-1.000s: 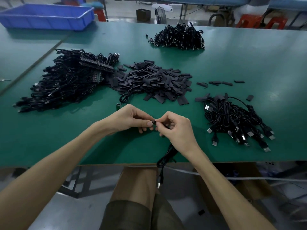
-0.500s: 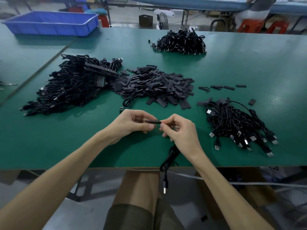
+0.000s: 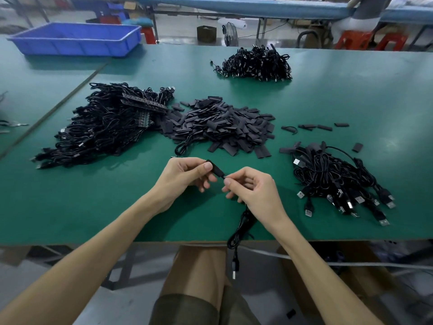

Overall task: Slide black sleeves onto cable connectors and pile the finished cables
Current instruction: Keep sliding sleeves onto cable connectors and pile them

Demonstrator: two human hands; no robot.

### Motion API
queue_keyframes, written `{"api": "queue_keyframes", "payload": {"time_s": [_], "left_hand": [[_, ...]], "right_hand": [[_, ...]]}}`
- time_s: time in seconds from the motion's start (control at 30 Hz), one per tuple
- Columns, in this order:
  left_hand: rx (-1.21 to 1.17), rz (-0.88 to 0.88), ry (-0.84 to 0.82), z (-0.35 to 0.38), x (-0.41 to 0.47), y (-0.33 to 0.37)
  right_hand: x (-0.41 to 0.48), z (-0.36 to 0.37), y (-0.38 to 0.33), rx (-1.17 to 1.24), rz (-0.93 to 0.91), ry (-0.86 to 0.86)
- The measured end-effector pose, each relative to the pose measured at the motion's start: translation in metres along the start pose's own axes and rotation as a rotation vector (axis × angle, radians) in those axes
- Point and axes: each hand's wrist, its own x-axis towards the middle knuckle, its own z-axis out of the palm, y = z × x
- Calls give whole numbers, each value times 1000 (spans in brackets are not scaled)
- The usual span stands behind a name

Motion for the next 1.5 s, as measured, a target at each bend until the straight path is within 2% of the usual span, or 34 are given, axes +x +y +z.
{"api": "queue_keyframes", "payload": {"time_s": [0.13, 0.23, 0.33, 0.43, 0.5, 0.53, 0.73, 0.9, 1.03, 1.17, 1.33, 1.5], "left_hand": [[-24, 3, 33, -3, 0, 0], [4, -24, 37, 2, 0, 3], [109, -84, 39, 11, 0, 11], [388, -89, -126, 30, -6, 18], [548, -78, -229, 45, -9, 20], [554, -86, -242, 51, -9, 21], [255, -150, -302, 69, -1, 46], [41, -76, -300, 90, 24, 78], [7, -84, -276, 116, 49, 98], [-63, -147, -246, 147, 74, 102], [-45, -255, -244, 181, 90, 83], [258, -173, -205, 197, 97, 52]], "right_hand": [[1, 1, 0, -163, -48, 25], [3, 2, 0, -195, -12, 8], [4, -2, 2, -10, 33, 101], [5, -8, 4, 234, 72, 204], [6, -9, 6, 270, 77, 236], [6, -8, 6, 276, 78, 240], [7, -10, 6, 336, 102, 309], [8, -9, 1, 548, 72, 243], [12, -4, 2, 357, 125, 257], [13, -6, 1, 282, 142, 278], [9, -11, 7, 156, 179, 209], [8, -14, 11, 447, 253, 193]]}}
